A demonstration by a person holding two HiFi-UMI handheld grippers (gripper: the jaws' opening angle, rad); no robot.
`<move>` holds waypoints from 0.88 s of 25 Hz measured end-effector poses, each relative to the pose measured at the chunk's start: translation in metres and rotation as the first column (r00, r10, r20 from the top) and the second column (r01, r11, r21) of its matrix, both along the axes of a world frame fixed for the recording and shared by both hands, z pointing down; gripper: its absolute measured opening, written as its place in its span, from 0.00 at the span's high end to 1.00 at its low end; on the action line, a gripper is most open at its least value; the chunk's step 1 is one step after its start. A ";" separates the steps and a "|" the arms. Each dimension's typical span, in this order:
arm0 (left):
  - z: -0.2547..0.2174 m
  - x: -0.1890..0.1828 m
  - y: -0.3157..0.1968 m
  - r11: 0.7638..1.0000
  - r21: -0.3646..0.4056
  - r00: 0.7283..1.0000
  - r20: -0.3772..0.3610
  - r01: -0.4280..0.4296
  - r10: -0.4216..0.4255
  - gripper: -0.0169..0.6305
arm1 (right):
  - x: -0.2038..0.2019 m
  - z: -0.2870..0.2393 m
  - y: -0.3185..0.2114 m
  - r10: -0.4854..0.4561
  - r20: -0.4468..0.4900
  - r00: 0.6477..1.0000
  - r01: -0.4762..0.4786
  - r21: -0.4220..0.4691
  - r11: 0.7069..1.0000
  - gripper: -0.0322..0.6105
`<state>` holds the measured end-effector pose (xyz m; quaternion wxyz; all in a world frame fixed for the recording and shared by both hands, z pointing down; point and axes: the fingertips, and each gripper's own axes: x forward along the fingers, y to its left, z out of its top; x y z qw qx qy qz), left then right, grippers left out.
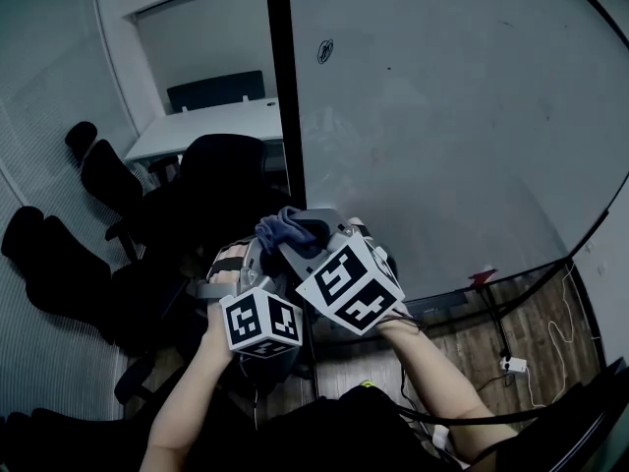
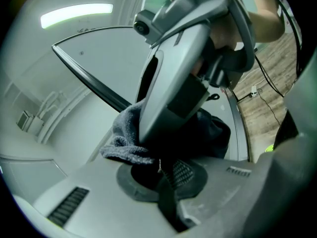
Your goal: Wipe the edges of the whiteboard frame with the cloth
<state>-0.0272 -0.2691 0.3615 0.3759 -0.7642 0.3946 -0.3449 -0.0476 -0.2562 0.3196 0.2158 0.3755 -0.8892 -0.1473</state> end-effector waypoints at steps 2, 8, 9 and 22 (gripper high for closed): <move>0.002 0.001 -0.001 1.000 -0.002 1.000 0.006 0.000 0.000 0.95 | 0.001 0.002 -0.001 0.003 -0.002 1.000 -0.003 -0.007 1.000 0.80; 0.013 0.003 -0.001 0.999 -0.032 1.000 0.024 0.003 -0.002 0.95 | 0.003 0.012 -0.002 0.008 0.006 1.000 -0.007 -0.027 1.000 0.81; 0.015 0.003 -0.001 0.999 -0.037 1.000 0.027 0.006 -0.005 0.95 | 0.003 0.014 -0.002 0.007 0.009 1.000 -0.007 -0.032 0.999 0.81; 0.055 -0.001 0.003 0.993 -0.115 0.998 0.063 0.019 -0.012 0.95 | -0.001 0.054 0.001 0.007 0.003 1.000 -0.007 -0.133 0.991 0.81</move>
